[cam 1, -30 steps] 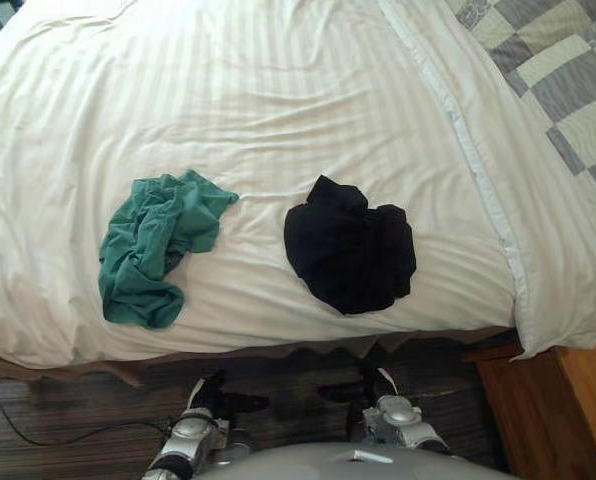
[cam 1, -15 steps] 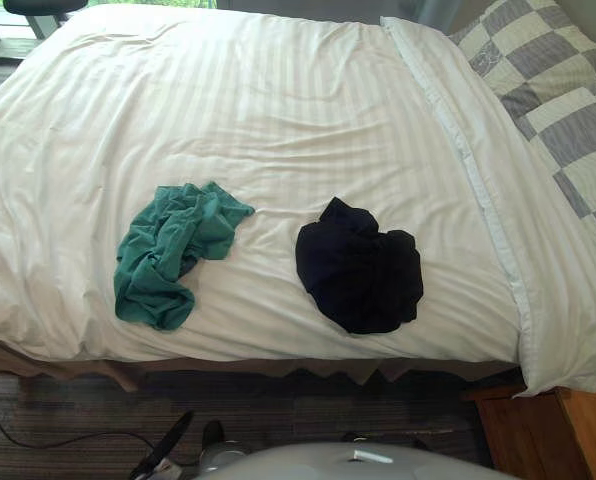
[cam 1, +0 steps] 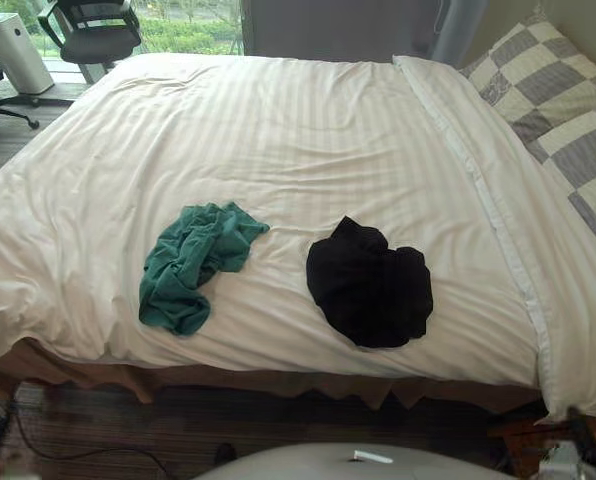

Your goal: Tidy up the quilt and then pick up the clothes from the bed and put them into the laundry hamper

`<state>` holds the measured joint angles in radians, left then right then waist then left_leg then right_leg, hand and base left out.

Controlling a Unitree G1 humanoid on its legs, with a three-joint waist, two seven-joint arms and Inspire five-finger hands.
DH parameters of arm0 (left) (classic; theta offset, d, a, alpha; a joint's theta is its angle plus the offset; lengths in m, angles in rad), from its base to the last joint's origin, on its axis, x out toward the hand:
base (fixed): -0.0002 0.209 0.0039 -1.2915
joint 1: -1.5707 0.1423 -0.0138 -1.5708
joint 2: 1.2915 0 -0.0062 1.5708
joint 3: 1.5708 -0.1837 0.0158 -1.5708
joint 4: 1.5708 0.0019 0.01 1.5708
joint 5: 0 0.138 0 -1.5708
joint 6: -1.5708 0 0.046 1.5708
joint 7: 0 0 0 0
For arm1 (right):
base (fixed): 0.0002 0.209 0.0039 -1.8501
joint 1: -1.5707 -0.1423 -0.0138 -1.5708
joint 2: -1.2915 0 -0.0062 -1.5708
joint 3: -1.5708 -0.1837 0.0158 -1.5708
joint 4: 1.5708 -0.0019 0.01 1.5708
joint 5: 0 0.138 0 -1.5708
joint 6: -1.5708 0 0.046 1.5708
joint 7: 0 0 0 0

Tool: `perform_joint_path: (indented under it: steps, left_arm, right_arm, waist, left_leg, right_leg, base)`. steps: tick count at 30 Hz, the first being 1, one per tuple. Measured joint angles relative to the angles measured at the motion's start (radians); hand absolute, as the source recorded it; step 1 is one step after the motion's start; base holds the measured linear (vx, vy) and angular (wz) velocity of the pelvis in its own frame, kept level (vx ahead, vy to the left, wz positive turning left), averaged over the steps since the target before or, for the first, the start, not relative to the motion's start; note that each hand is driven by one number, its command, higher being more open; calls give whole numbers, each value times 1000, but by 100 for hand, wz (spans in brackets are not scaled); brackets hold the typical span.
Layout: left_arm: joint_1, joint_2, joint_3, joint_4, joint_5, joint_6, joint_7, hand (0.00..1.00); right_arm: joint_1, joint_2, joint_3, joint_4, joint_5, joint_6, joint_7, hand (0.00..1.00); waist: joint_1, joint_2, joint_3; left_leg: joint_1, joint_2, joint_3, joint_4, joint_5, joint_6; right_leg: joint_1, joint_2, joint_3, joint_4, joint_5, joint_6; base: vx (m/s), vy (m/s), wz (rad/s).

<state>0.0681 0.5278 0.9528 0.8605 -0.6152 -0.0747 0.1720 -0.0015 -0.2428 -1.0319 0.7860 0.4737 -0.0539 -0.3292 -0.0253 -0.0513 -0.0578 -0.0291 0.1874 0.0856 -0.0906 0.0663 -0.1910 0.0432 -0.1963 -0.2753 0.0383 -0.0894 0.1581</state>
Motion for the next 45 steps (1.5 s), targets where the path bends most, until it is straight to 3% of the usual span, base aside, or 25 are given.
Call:
perform_joint_path:
  steps: [1, 2, 5, 7, 10, 12, 14, 17, 20, 26, 28, 33, 38, 45]
  left_arm:
    - [7, 69, -59, -109, 0, -41, 11, 100]
    - [7, 79, -67, -168, -2, -61, 9, 100]
    - [6, 74, -76, -416, 3, -176, 17, 100]
    - [2, 63, -84, -504, -9, -208, 19, 100]
    - [10, -94, -146, -695, -5, -249, 37, 100]
    - [37, -258, -237, -833, 21, -252, 40, 100]
    - [41, -354, -388, -921, 88, -225, 44, 100]
    - [40, -348, -474, -955, 190, -186, -11, 100]
    - [39, -330, -475, -963, 194, -181, -47, 100]
    - [50, -322, -471, -963, 260, -157, -51, 100]
    - [79, -332, -489, -963, 386, -158, -31, 100]
    - [130, -391, -512, -963, 388, -118, -77, 100]
    - [124, -411, -526, -890, 431, -118, -33, 100]
    - [84, -477, -584, -726, 594, 11, -36, 100]
  right_arm:
    - [-16, -12, 56, -101, -1, -18, -20, 100]
    - [-20, -12, 75, -149, -3, -30, -29, 100]
    - [-25, -13, 132, -348, -78, -107, -53, 100]
    - [-25, -13, 159, -417, -76, -145, -53, 100]
    - [-15, 5, 221, -553, -78, -167, -58, 100]
    - [-17, 38, 296, -614, -122, -173, -40, 100]
    - [-22, 64, 392, -616, -153, -166, -21, 100]
    - [-23, 80, 471, -628, -155, -148, 3, 100]
    - [-20, 82, 472, -655, -170, -144, 17, 100]
    - [35, 82, 502, -764, -241, -135, 51, 100]
    - [51, 82, 533, -790, -273, -135, 82, 100]
    - [80, 102, 554, -811, -310, -132, 117, 100]
    - [117, 137, 573, -814, -311, -131, 127, 100]
    - [140, 182, 646, -834, -313, -103, 134, 100]
  waist:
    - [-1, -10, -7]
    - [-2, -14, -10]
    - [-2, -16, -12]
    - [-2, -9, -12]
    - [1, 23, -18]
    - [5, 52, -12]
    - [1, 74, 2]
    - [-9, 93, 19]
    - [-32, 102, 43]
    - [-37, 99, 66]
    - [-36, 98, 68]
    - [-35, 107, 100]
    - [-38, 115, 111]
    - [-46, 108, 129]
  left_leg:
    - [0, -3, -1, 0, 0, 0]
    - [0, -4, -2, 0, 0, 0]
    - [1, -9, -3, 1, 0, 0]
    - [2, -9, -4, 1, 0, 0]
    - [4, -10, -6, 1, 2, 1]
    - [4, -5, 6, 1, 9, 1]
    - [4, 6, 26, 1, 19, -1]
    - [20, 25, 67, 0, 21, -5]
    - [38, 28, 97, 1, 19, -6]
    - [40, 28, 131, 1, 19, -6]
    - [39, 28, 143, 2, 19, -6]
    - [37, 27, 150, 1, 19, -6]
    - [28, 26, 157, 1, 19, -6]
    - [1, 26, 179, 3, 21, -5]
  right_leg:
    - [-1, -2, 5, 2, 0, 0]
    - [-1, -4, 7, 3, 0, 0]
    - [-6, -9, 14, 10, 0, 0]
    - [-7, -9, 18, 10, 0, -1]
    - [-9, -9, 40, 16, 0, -1]
    - [-27, -7, 66, 27, 0, -1]
    - [-45, 5, 97, 31, 2, 0]
    - [-61, 23, 139, 31, 16, -3]
    - [-65, 27, 170, 29, 27, -1]
    - [-82, 29, 206, 8, 55, 1]
    - [-92, 29, 219, 8, 60, 4]
    - [-96, 29, 225, 2, 66, 7]
    - [-106, 29, 231, -8, 73, 8]
    - [-148, 30, 254, -10, 84, 11]
  base:
    - [0, 0, 0]
    - [0, 0, 0]
    - [4, 4, 1]
    - [0, 0, 0]
    - [-13, 9, 1]
    - [-65, -5, -19]
    - [-122, -32, -32]
    - [-110, -31, -42]
    - [-72, 0, -35]
    - [-40, 13, -19]
    - [-17, 8, -15]
    - [-7, 3, -4]
    - [-1, 2, -4]
    - [0, 0, -10]
